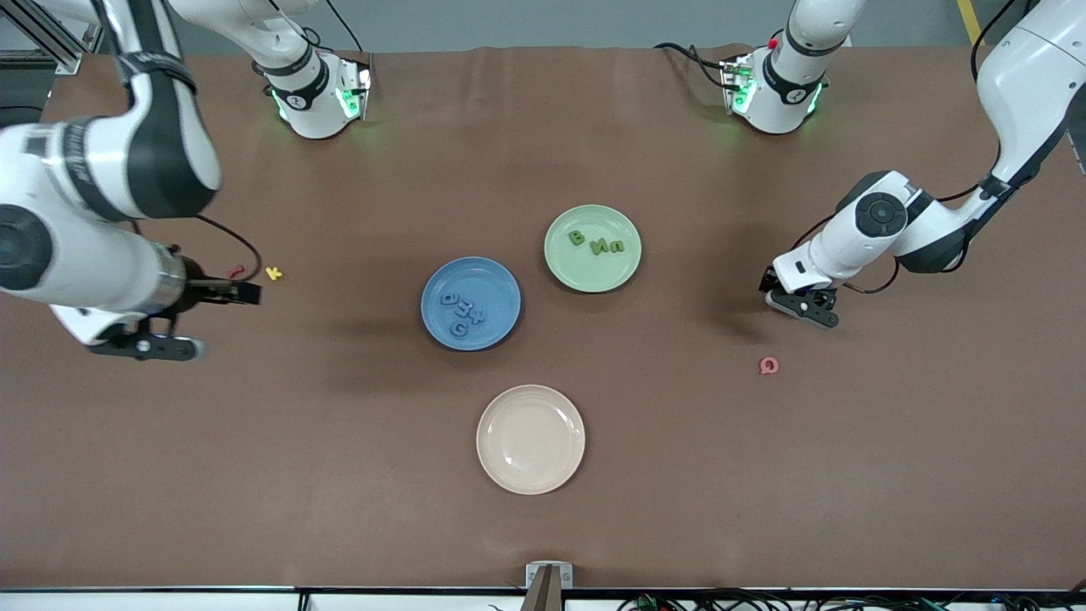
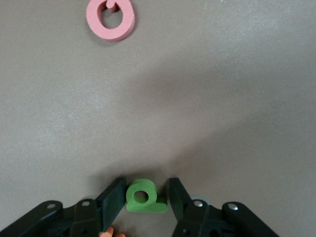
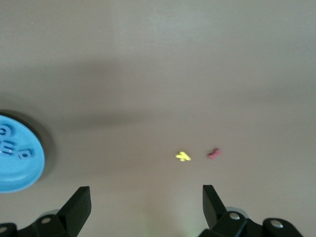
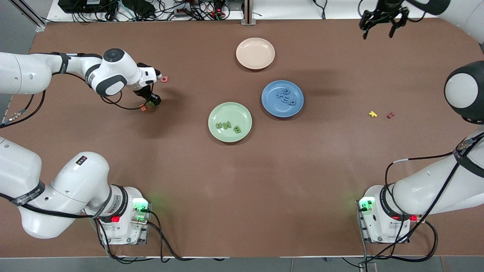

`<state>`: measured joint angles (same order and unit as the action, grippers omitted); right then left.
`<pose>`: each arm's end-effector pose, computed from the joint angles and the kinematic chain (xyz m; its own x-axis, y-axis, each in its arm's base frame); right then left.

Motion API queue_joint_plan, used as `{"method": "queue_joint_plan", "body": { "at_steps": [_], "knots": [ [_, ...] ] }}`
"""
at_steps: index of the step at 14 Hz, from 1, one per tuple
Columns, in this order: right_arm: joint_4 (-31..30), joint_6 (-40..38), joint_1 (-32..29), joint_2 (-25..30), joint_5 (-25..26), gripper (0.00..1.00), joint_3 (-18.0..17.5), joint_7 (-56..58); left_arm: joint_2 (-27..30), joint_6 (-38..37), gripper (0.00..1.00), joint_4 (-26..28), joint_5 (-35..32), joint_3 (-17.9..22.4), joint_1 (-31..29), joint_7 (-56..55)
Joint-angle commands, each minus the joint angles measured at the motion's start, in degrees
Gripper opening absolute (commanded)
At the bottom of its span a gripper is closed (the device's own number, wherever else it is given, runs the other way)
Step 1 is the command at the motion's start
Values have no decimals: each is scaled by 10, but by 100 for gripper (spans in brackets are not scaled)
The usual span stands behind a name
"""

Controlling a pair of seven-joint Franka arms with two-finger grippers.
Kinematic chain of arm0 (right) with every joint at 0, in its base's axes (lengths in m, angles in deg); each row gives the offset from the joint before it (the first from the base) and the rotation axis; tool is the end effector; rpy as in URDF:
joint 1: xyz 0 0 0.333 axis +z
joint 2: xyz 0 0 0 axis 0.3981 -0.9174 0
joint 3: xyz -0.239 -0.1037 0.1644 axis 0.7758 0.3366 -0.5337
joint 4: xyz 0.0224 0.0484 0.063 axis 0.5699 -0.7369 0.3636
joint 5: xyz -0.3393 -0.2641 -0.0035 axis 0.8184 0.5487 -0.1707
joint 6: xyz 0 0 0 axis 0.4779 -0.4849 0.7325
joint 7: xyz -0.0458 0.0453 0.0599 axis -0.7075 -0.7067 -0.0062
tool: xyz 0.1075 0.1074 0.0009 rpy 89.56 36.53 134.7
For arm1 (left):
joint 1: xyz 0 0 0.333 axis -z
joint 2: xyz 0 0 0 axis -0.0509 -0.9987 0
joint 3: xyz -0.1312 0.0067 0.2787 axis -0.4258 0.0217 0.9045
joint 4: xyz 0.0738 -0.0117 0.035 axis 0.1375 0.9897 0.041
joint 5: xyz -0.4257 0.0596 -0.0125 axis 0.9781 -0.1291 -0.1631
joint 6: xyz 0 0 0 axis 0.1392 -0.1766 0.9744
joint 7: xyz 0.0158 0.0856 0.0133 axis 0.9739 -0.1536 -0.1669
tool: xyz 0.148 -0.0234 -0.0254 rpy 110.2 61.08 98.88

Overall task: Sort letters by color into matching plates
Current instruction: 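Release the d and withdraw the right gripper while the left gripper grasps the green P, then carry the green P to the green plate and open the left gripper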

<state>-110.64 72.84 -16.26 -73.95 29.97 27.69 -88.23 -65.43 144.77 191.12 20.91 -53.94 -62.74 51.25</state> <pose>0.6403 0.0480 0.4266 0.9688 -0.0723 -0.2372 -0.0472 -0.9928 0.1097 0.4948 -0.0766 0.0907 0.8807 -0.4716 0.0434 -0.4723 -0.8814 0.0069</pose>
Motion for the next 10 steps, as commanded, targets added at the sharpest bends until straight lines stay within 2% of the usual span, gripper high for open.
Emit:
{"method": "queue_joint_plan", "body": {
  "at_steps": [1,4,6,10],
  "knots": [
    [39,-36,-37,-5,13,100,-11,50,-3,7,33,0,-13,19,11,-12],
    [42,-40,-89,12,6,100,-12,110,-2,7,28,-5,-13,19,11,-14],
    [45,-41,-97,9,12,100,-11,113,-1,7,28,-13,-12,16,11,-22],
    [46,-41,-106,9,8,100,-15,111,1,6,28,-21,6,-24,25,-88]
  ]
}}
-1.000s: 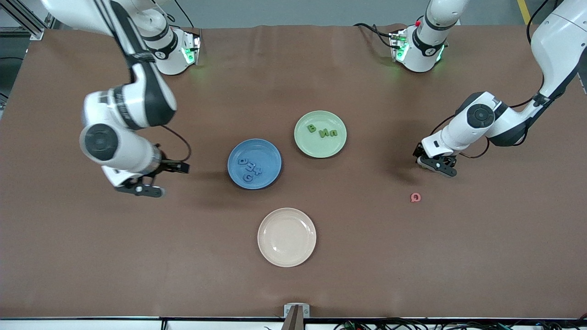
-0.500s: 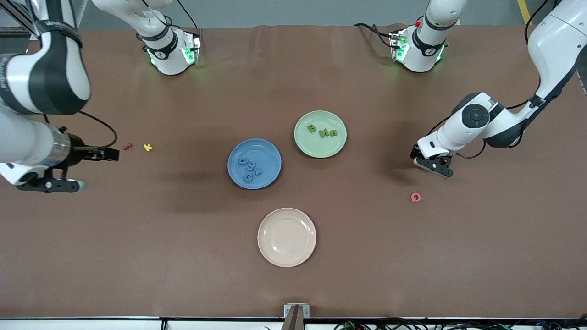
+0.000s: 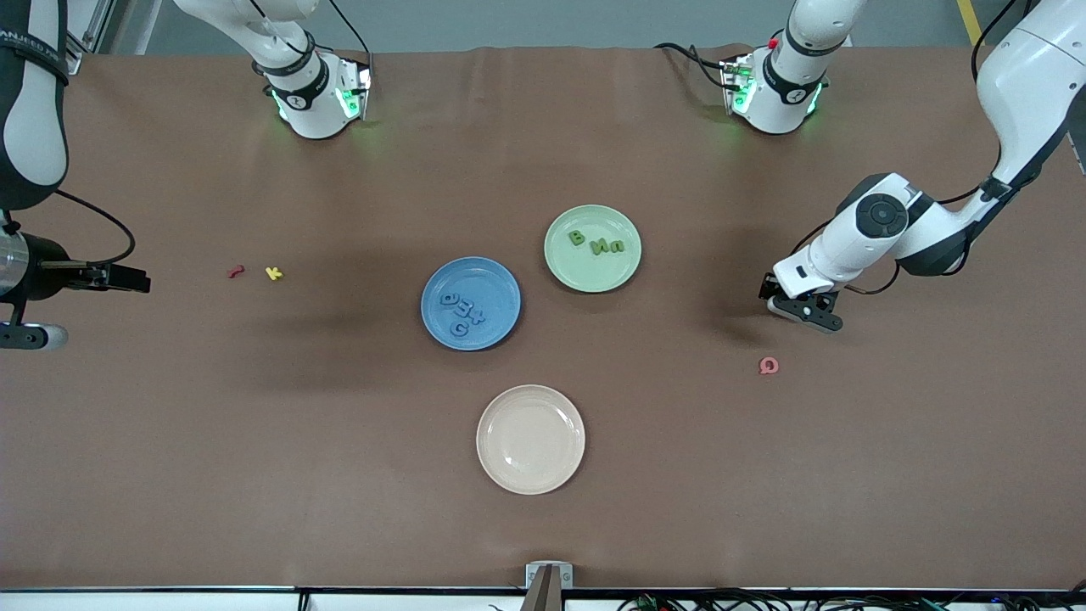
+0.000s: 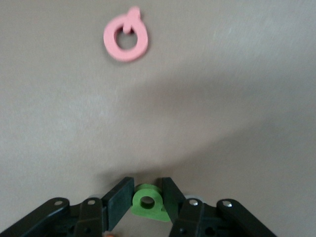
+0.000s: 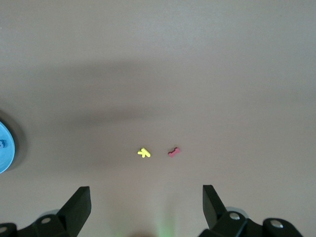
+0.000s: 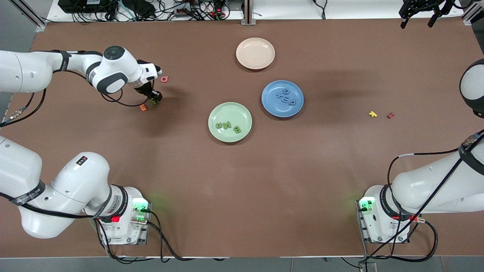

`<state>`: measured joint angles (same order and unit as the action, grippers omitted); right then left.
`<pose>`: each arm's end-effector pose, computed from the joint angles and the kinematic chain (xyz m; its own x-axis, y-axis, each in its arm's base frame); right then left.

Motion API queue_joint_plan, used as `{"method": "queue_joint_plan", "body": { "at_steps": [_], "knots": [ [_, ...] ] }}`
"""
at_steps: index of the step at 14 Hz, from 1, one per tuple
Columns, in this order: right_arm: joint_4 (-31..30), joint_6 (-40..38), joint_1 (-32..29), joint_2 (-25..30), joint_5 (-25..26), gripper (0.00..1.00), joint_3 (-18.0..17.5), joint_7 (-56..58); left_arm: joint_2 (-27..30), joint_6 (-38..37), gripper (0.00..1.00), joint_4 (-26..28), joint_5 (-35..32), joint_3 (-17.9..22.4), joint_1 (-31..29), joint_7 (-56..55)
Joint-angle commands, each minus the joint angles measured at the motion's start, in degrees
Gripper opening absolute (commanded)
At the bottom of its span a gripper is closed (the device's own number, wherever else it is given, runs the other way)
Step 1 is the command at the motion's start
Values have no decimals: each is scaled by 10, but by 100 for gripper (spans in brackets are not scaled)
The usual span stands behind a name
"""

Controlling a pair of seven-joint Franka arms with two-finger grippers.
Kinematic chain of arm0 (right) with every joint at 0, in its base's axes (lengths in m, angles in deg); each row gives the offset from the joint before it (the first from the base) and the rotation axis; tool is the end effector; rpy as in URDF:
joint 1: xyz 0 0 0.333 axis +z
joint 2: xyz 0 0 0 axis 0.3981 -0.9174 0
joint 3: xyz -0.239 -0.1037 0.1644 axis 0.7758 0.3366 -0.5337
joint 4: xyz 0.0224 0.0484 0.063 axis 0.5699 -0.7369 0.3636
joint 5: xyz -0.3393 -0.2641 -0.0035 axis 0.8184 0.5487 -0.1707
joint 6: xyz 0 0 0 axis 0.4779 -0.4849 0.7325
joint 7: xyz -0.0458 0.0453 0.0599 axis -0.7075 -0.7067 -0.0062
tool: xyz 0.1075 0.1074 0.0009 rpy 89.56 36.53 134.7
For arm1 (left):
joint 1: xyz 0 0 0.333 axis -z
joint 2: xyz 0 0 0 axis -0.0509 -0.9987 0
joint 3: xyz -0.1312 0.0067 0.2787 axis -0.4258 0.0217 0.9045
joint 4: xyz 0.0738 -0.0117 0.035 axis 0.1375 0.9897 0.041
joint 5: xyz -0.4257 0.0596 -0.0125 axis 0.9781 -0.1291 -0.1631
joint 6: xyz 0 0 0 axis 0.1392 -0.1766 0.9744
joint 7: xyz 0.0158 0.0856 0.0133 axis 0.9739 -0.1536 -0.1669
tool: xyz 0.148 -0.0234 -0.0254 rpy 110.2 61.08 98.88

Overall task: Sort letters by color into matching plates
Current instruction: 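Carry the green P to the green plate and open the left gripper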

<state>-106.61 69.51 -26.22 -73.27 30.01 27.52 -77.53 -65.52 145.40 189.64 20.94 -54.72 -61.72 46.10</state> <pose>0.6393 -0.0619 0.4651 0.9716 -0.0556 -0.2300 -0.0417 -0.9970 0.0649 0.5081 -0.0876 0.1019 0.9121 -0.4023 0.0794 -0.4041 -0.9147 0.0077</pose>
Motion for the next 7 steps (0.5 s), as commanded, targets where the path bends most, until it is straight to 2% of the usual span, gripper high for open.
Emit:
{"method": "queue_joint_plan", "body": {
  "at_steps": [1,3,5,7],
  "knots": [
    [12,-8,-7,2,6,100,-14,4,4,-2,28,-9,12,-24,21,-57],
    [21,-8,-11,1,1,100,-14,4,6,-12,28,-15,42,-50,43,-114],
    [45,-10,-15,1,-37,100,-10,3,11,-52,28,-28,63,-73,74,-192],
    [50,-22,-28,2,-49,100,-10,5,11,-76,28,-44,91,-93,111,-265]
  ]
}}
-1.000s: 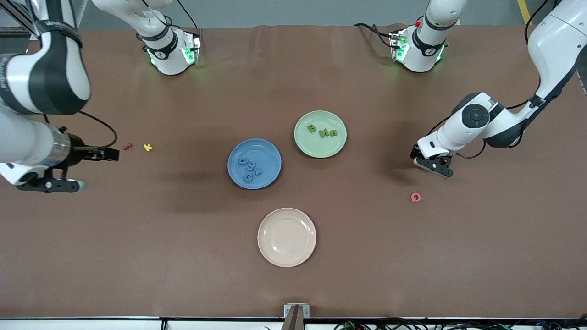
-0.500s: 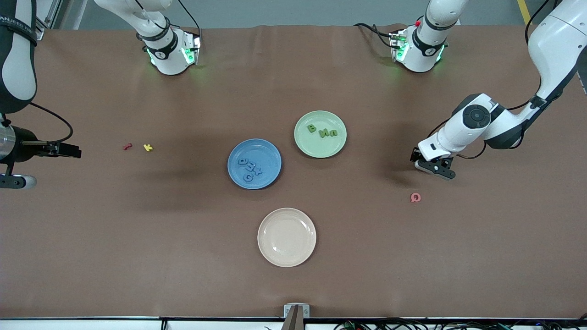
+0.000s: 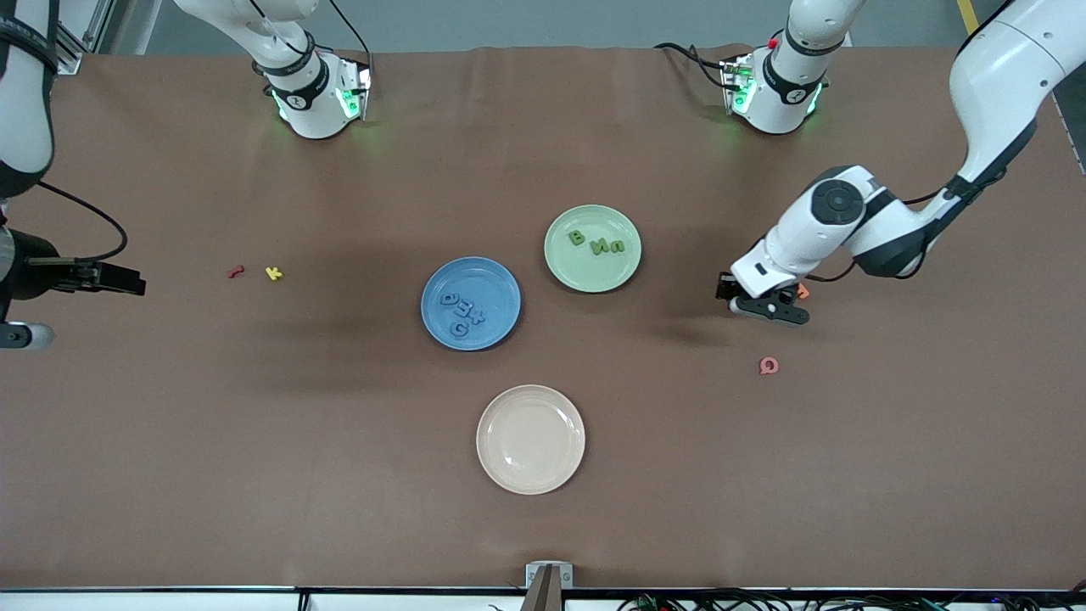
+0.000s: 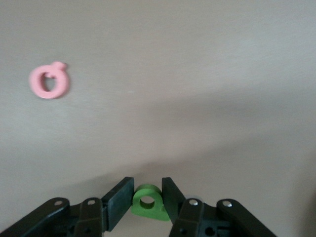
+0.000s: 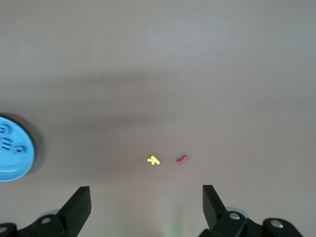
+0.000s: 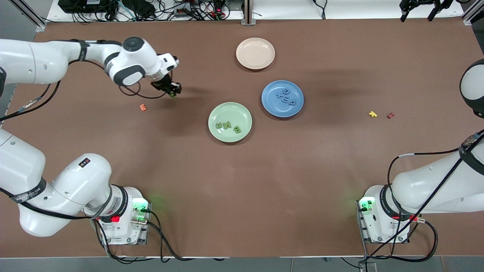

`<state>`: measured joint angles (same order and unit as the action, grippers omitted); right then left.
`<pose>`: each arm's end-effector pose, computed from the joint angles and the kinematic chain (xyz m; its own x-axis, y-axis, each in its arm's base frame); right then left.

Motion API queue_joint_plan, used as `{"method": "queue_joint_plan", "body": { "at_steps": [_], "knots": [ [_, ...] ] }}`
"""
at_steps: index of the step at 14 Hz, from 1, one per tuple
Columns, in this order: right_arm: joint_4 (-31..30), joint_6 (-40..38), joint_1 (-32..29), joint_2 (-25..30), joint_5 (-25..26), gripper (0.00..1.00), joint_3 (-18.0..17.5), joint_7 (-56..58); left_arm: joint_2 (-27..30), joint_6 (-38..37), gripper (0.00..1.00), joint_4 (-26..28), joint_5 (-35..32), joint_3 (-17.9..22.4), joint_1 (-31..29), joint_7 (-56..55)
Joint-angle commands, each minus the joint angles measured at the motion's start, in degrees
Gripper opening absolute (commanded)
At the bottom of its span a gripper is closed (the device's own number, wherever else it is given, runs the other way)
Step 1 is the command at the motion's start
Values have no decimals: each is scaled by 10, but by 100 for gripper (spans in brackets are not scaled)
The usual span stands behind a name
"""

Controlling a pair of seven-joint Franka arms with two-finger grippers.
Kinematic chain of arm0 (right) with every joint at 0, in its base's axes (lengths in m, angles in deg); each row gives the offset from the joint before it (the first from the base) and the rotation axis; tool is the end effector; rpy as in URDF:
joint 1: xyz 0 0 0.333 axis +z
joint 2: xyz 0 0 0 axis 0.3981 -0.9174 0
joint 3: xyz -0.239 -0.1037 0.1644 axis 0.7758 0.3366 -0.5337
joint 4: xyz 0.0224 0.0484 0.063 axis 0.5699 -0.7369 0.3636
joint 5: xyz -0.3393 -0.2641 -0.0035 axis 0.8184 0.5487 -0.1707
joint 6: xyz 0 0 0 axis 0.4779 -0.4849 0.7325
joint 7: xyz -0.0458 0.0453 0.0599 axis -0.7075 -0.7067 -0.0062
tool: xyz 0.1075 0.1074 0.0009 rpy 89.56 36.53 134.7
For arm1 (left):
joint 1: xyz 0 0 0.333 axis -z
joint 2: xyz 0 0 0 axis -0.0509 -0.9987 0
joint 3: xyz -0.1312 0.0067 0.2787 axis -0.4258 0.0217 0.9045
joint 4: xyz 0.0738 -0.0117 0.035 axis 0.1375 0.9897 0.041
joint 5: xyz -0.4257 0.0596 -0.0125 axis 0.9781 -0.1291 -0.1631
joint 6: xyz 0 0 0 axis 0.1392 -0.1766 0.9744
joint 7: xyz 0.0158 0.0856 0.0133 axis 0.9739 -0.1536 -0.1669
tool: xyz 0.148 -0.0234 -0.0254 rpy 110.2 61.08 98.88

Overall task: Sort letters by color into matching plates
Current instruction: 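Carry the green P to the green plate and open the left gripper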

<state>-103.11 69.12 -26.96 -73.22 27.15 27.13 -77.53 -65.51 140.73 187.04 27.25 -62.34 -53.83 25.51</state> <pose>0.6462 -0.0587 0.4944 0.9830 -0.0572 -0.1746 -0.0554 -0.9983 0.0155 0.5018 -0.2038 0.1488 0.9804 -0.1826 0.0741 -0.1876 -0.9799 0.0681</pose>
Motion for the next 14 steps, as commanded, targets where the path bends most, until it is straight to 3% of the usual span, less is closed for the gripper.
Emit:
{"method": "queue_joint_plan", "body": {
  "at_steps": [1,3,7,14],
  "knots": [
    [17,-22,-31,3,-31,100,-7,5,12,-42,28,-31,45,-18,59,-91],
    [34,-55,-37,6,-58,100,-5,10,12,-75,28,-62,78,-18,117,-161],
    [31,-108,-40,32,-51,100,-9,10,5,-82,28,-112,128,-10,229,-343],
    [-30,-87,-22,88,-32,100,-11,9,0,-82,28,-177,128,97,409,-501]
  ]
}}
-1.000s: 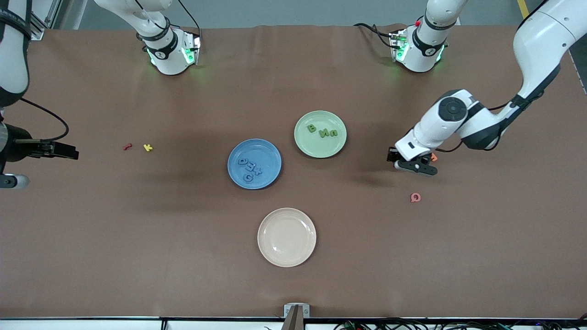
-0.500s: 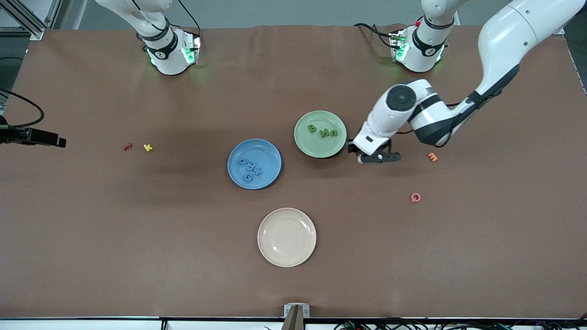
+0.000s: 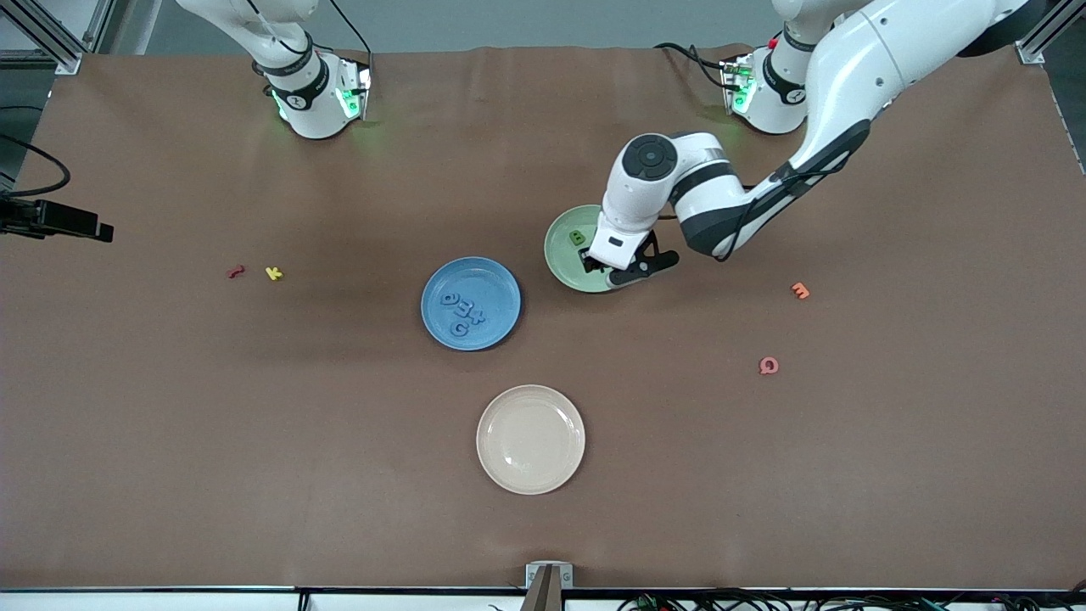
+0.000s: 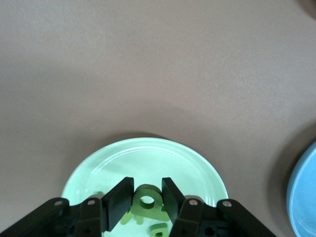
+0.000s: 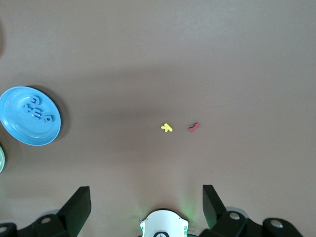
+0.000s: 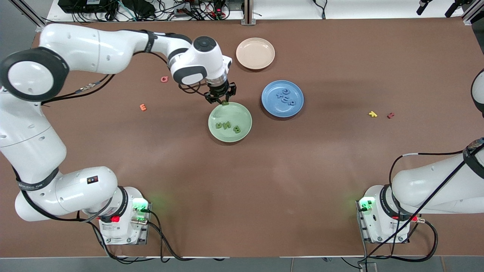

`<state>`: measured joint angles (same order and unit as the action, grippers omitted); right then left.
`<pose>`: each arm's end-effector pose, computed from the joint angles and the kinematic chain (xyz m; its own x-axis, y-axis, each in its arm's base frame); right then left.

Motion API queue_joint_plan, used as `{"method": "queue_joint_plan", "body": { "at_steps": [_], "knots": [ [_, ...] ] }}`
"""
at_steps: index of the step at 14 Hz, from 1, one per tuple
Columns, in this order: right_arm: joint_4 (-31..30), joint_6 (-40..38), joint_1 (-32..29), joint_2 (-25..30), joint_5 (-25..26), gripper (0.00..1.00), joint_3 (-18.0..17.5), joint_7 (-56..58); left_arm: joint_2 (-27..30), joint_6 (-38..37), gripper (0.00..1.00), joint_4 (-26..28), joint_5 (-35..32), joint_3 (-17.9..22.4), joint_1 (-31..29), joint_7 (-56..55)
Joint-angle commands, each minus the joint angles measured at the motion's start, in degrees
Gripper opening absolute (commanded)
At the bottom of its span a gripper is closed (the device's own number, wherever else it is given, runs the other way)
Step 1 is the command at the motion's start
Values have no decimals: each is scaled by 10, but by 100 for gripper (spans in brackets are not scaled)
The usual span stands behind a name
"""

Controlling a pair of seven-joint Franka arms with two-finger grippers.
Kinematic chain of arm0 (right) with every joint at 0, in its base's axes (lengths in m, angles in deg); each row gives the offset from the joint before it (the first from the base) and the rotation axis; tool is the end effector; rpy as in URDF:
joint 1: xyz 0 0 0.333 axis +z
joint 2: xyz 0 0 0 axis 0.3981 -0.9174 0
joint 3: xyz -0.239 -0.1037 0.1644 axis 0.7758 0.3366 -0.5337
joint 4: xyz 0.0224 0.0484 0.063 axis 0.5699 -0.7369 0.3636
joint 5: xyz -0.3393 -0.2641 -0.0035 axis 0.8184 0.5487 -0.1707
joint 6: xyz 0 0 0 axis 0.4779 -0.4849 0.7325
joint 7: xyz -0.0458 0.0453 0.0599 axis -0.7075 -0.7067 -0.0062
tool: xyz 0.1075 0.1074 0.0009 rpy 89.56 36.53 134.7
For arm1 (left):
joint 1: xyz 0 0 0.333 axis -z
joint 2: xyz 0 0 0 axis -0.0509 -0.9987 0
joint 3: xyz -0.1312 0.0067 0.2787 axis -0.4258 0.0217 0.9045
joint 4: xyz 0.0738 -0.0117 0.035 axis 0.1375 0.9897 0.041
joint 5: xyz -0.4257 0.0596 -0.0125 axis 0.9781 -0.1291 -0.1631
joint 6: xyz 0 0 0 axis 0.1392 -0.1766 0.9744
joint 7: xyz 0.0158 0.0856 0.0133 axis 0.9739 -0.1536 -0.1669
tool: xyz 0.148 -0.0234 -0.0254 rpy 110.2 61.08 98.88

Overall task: Sort letters by color into matching plates
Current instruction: 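Carry the green P to the green plate and open the left gripper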

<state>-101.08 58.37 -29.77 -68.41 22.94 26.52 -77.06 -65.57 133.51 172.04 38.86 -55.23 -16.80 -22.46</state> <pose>0.6011 -0.0664 0.5539 0.9690 -0.0669 -0.2379 -0.0849 -0.9942 -0.0663 0.4319 -0.4397 0.1767 0.9267 0.3748 -0.0281 0.3758 -0.9249 0.0584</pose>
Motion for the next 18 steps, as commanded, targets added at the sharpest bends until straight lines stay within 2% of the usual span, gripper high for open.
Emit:
{"method": "queue_joint_plan", "body": {
  "at_steps": [1,2,5,7,9,10,11,12,18],
  "knots": [
    [-73,38,9,58,13,100,-4,4,-2,-10,28,-35,12,36,55,-33],
    [-92,53,9,72,13,100,-4,4,-7,-10,28,-42,12,45,69,-42],
    [-92,55,39,80,26,100,13,4,-19,-9,28,-64,12,82,110,-57],
    [-93,57,70,85,39,100,34,1,-26,-9,28,-75,12,86,118,-57],
    [-93,57,70,85,39,100,36,1,-29,-8,30,-78,12,95,125,-58],
    [-93,57,72,85,39,100,36,0,-30,-8,42,-80,12,98,126,-58],
    [-93,58,72,86,39,100,36,0,-30,-8,83,-81,12,98,126,-57],
    [-92,58,70,86,38,100,36,-1,-30,-8,100,-81,12,98,126,-57],
    [-88,52,64,106,29,100,40,-1,-18,-11,100,-86,5,98,114,-49]
  ]
}}
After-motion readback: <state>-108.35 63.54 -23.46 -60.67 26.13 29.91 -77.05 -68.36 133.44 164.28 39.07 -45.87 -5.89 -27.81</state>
